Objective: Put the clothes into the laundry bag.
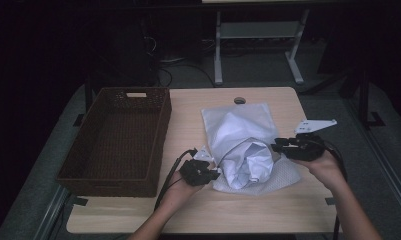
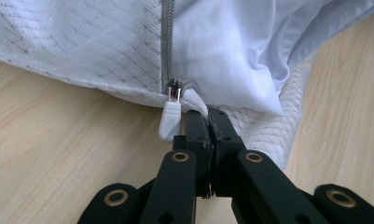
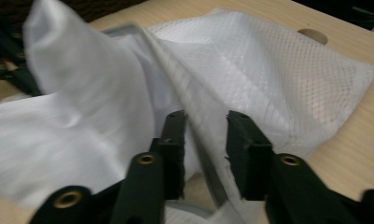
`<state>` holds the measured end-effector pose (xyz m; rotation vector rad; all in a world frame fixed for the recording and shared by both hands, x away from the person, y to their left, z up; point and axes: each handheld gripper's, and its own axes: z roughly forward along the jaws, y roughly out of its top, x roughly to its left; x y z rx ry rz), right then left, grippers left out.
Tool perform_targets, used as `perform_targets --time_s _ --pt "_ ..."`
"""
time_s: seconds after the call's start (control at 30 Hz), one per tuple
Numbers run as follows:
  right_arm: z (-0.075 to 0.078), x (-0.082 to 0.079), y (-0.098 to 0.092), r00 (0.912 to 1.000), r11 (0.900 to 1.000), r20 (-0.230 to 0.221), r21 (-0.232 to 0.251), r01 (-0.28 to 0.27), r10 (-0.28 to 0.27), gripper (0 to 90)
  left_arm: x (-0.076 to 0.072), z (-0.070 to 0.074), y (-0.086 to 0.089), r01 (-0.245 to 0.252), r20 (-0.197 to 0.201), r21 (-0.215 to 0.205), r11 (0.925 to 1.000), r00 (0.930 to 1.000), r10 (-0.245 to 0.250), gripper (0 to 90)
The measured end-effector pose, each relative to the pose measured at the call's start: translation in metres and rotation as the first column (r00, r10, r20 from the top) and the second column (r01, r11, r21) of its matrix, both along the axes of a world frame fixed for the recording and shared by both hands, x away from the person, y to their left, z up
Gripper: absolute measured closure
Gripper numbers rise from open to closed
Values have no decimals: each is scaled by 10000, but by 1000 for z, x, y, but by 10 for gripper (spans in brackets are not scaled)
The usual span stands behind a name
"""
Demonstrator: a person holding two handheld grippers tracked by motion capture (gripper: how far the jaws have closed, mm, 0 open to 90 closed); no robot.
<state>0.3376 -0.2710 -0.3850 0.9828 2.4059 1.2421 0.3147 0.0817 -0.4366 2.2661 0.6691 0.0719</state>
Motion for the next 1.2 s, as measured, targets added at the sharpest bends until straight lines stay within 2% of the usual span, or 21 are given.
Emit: perform_targets --time_s 0.13,0.2,0.27,0.33,0.43,0.5,0.57,0.67,0.73,0.8,0.83,0.97,1.2 --pt "7 -21 -7 9991 9991 -316 313 -278 288 522 0 -1 2 -53 -54 -135 9999 10000 53 880" --pt "7 -32 -7 9981 9983 -463 443 -389 409 507 -1 -1 2 0 -17 -115 9999 10000 0 880" --pt "4 -45 -4 9961 9979 -644 265 -587 603 486 -1 -1 2 46 29 -75 10000 10000 -46 880" --pt "-1 -56 2 9921 9963 -912 131 -854 862 453 -2 -1 1 90 35 -75 9999 10000 -90 880" --pt "-7 -70 16 9899 9939 -902 -65 -1103 1093 394 -2 -2 0 146 33 -89 9999 9999 -146 881" --pt "-8 -73 27 9905 9928 -781 -290 -1158 1132 379 -3 -1 0 156 70 -112 9998 9999 -155 881" --pt "-10 -72 39 9892 9919 -819 -264 -1242 1217 371 -4 -1 -1 159 101 -102 9998 9998 -158 880" --pt "-15 -68 54 9877 9896 -848 -492 -1355 1311 454 -4 -1 -2 188 132 -69 9998 9997 -187 881" --pt "-17 -66 60 9880 9876 -715 -680 -1417 1368 639 -4 -2 -2 223 147 -52 9997 9996 -222 881" --pt "-18 -62 64 9892 9886 -639 -647 -1362 1321 760 -4 -2 -3 232 176 -50 9997 9996 -231 881" --pt "-18 -60 67 9882 9880 -647 -590 -1426 1387 790 -4 -2 -3 241 187 -43 9997 9995 -240 881" --pt "-21 -53 81 9851 9838 -586 -694 -1655 1616 872 -4 -2 -4 284 189 -18 9996 9994 -284 881" --pt "-27 -36 111 9863 9800 -552 -1172 -1609 1553 883 -3 -3 -7 446 187 11 9990 9988 -446 883"
